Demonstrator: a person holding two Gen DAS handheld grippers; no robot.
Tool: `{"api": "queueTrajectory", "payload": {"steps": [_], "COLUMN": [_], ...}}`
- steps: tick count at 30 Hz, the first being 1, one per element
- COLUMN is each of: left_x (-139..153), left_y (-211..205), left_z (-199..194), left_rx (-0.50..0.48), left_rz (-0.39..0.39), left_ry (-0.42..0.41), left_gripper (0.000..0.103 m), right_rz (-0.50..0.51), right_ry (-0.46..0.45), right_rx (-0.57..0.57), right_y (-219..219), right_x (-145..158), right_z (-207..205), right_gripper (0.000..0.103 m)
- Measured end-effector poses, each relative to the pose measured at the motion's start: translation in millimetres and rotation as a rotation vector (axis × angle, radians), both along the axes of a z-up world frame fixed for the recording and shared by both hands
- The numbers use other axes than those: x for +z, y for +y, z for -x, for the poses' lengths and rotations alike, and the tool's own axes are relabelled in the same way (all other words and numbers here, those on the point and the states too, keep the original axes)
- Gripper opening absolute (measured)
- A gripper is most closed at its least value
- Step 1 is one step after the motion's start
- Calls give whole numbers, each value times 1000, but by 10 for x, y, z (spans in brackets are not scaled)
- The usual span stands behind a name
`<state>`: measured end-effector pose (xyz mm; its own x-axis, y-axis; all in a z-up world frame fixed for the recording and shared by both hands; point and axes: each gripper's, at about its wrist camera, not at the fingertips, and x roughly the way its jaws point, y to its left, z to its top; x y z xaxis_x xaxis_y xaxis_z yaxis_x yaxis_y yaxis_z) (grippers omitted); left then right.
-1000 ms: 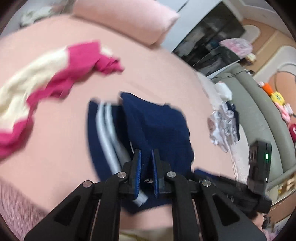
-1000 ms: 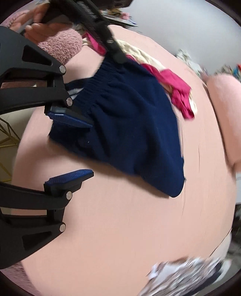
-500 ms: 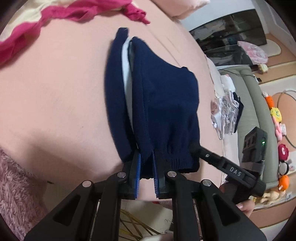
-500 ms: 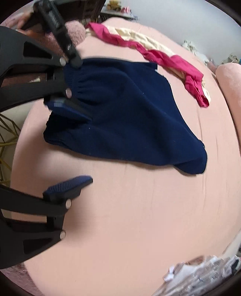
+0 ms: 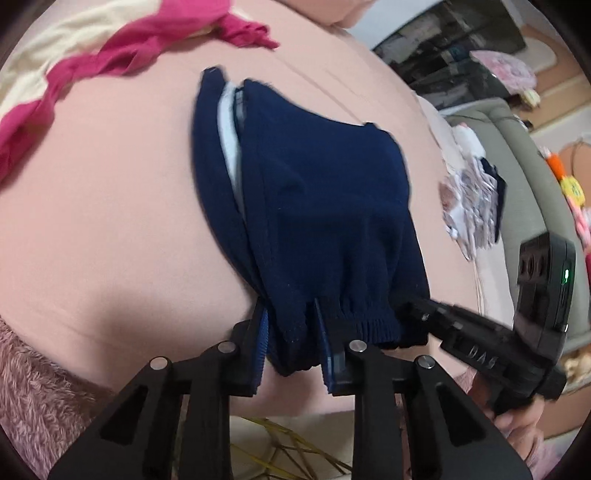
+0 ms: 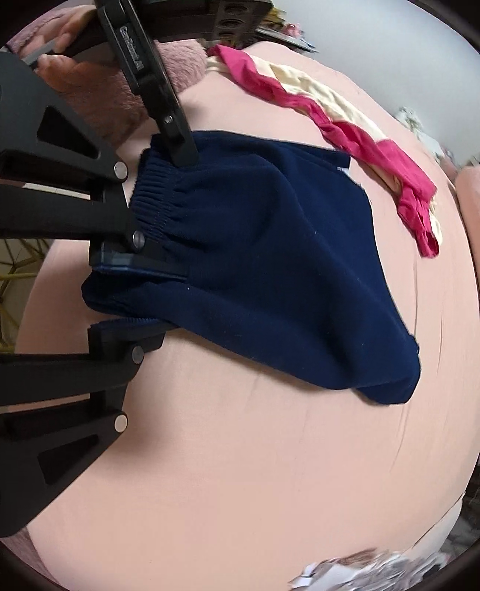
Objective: Fold clothes
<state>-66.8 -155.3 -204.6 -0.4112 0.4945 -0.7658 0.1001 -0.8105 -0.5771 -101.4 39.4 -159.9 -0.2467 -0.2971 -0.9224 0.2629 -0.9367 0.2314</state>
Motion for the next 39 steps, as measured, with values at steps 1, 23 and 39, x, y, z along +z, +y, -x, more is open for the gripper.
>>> {"api": "queueTrajectory", "payload": {"steps": [1, 23, 39], "left_x": [8, 353, 375], "left_y": [17, 103, 840], "left_z": [-28, -150, 613], "left_rx": [-17, -84, -241], "left_rz": [-11, 20, 132], "left_ry": [-1, -29, 76], "left_gripper": [23, 58, 11], "right_rz": [0, 143, 218], "right_ry": [4, 7, -27], "right_rx": [4, -163, -220], "right_y": [32, 877, 1103], "right_x": [45, 453, 80], "right_z": [-16, -686, 242], "right_gripper": [15, 50, 8]}}
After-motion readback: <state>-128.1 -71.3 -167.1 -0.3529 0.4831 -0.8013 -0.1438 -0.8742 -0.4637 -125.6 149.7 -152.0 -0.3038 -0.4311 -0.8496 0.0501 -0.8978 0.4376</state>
